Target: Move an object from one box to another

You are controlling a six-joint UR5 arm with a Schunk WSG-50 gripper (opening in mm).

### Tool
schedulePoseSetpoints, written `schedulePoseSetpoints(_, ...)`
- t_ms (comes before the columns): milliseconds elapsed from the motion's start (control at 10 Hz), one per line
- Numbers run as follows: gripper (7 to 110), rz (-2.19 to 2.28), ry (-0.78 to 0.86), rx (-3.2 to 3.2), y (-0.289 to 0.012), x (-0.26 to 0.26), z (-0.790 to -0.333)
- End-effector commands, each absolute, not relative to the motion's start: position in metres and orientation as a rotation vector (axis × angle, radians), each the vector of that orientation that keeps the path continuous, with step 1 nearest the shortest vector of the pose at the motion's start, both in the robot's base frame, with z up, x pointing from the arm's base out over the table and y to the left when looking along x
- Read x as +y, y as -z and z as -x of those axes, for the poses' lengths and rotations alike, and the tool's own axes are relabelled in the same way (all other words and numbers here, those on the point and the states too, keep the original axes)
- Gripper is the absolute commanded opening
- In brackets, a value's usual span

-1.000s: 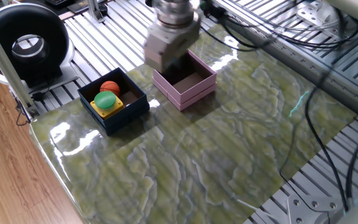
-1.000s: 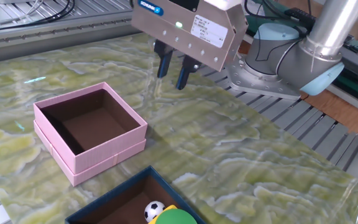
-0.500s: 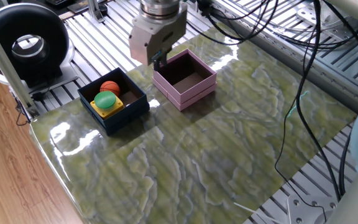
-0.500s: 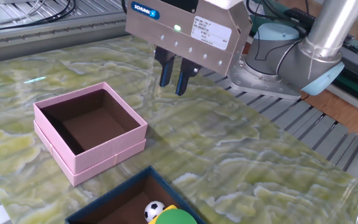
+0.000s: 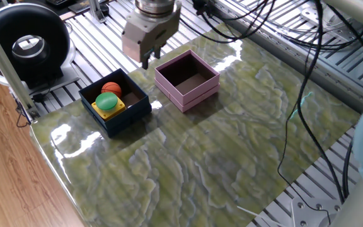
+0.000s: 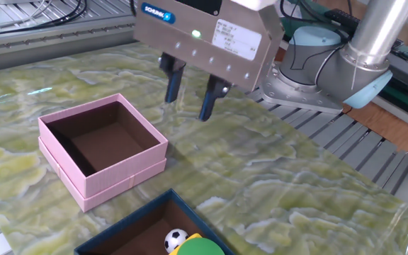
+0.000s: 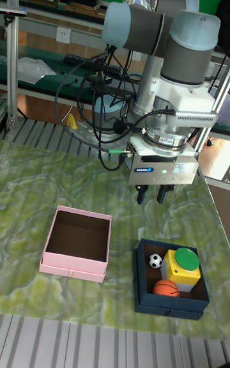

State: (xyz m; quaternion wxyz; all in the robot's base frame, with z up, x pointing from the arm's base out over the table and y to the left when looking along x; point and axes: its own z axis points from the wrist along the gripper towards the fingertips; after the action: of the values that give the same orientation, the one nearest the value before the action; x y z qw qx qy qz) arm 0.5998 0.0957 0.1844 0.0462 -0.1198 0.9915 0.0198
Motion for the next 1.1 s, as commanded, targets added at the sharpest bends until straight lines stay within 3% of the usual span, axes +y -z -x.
schedulePoseSetpoints(0,44,0.323,-0.063,3.015,-0.180,0.113,-0.638)
schedulePoseSetpoints(500,44,0.237,-0.088,3.065,-0.174,0.166,-0.704)
schedulePoseSetpoints(1000,44,0.174,-0.049,3.064,-0.136,0.164,-0.707)
